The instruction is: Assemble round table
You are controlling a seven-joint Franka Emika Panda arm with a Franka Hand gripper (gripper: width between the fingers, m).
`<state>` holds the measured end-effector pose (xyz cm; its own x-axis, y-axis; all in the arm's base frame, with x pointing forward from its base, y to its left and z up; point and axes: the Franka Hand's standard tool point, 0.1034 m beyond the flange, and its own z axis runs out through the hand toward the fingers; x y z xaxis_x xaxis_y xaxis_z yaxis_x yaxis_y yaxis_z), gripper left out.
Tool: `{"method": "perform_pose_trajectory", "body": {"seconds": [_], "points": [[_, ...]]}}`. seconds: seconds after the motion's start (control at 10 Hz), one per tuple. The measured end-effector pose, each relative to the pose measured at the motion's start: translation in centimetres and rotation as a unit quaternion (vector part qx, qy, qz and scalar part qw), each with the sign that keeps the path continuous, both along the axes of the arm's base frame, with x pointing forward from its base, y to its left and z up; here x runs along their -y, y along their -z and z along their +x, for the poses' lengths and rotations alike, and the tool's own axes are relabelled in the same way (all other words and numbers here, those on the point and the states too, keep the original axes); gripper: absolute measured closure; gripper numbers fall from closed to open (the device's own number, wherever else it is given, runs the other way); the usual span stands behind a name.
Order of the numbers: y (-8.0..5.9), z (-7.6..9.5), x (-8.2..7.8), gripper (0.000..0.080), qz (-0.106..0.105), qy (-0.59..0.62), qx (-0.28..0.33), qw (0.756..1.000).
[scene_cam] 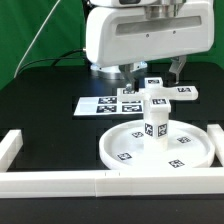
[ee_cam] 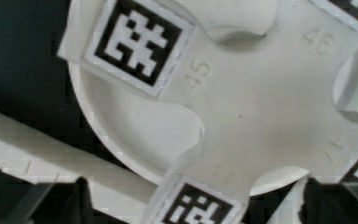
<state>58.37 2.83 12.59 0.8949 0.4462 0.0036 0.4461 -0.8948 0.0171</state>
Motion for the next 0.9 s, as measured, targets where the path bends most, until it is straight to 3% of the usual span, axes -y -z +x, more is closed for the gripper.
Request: {"method": "perform_pose_trajectory", "body": {"seconds": [0.1, 0.4, 0.9], "points": [[0.0, 0.0, 0.0, 0.0169, 0.000, 0.000, 0.000, 1.000], [-0.3, -1.1, -0.5, 0.0151, -0.005, -0.090, 0.033, 0.995], [0.0, -1.5, -0.3, 0.0151, -0.006, -0.095, 0.037, 0.995]]}}
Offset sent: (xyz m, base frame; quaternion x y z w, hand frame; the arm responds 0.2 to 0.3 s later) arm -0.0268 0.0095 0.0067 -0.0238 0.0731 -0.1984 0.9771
